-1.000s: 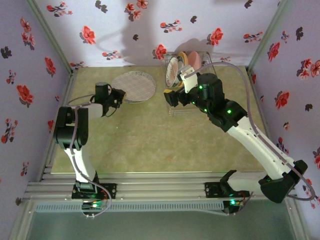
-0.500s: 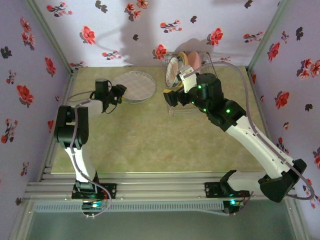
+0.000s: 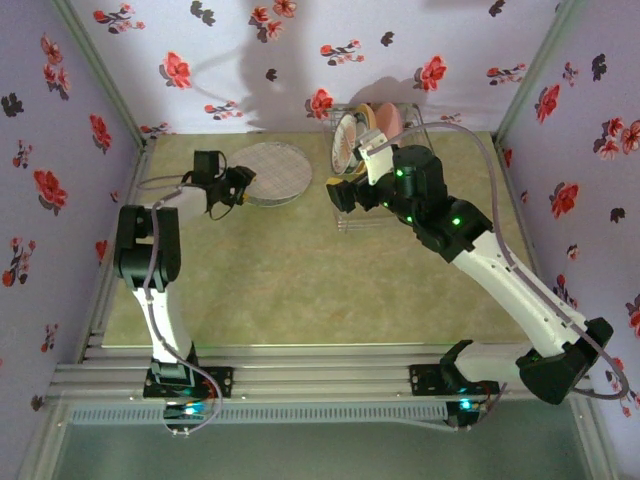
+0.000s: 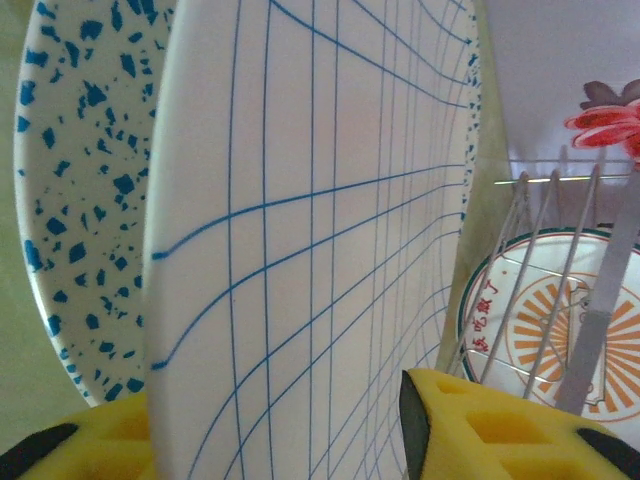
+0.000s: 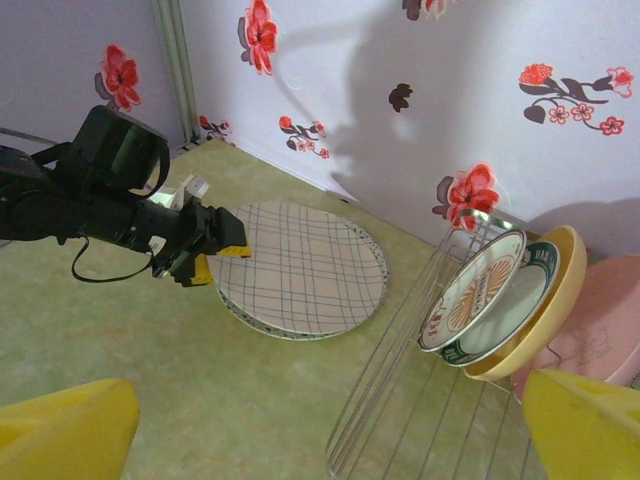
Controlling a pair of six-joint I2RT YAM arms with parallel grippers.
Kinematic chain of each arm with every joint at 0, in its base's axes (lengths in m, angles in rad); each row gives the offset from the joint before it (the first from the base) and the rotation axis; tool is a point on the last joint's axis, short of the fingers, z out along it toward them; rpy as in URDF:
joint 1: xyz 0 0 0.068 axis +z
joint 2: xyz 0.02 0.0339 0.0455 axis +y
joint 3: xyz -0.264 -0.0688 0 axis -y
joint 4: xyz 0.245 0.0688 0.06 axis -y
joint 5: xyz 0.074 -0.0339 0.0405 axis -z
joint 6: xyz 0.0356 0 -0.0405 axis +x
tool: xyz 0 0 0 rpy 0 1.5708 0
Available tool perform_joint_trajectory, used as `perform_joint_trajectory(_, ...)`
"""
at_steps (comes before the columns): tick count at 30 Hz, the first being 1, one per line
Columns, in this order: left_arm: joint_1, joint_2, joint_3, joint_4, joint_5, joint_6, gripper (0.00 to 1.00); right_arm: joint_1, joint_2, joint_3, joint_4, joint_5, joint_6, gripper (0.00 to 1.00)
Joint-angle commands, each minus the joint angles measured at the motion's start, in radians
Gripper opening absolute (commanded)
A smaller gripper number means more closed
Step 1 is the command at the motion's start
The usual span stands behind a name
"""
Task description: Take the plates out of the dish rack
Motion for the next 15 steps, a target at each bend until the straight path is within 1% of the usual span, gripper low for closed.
perform_joint_trajectory(1,0.009,0.025,0.057,-0.11,-0.003,0.055,0.47,0.008,-0.005,0.029,0.009,0.013,0.018,0.99)
perform_joint_trajectory(15,0.009,0.066,0.16,-0.313,-0.051,0.111,0.51,0.008,-0.004,0.031,0.004,0.011,0.019,0.99)
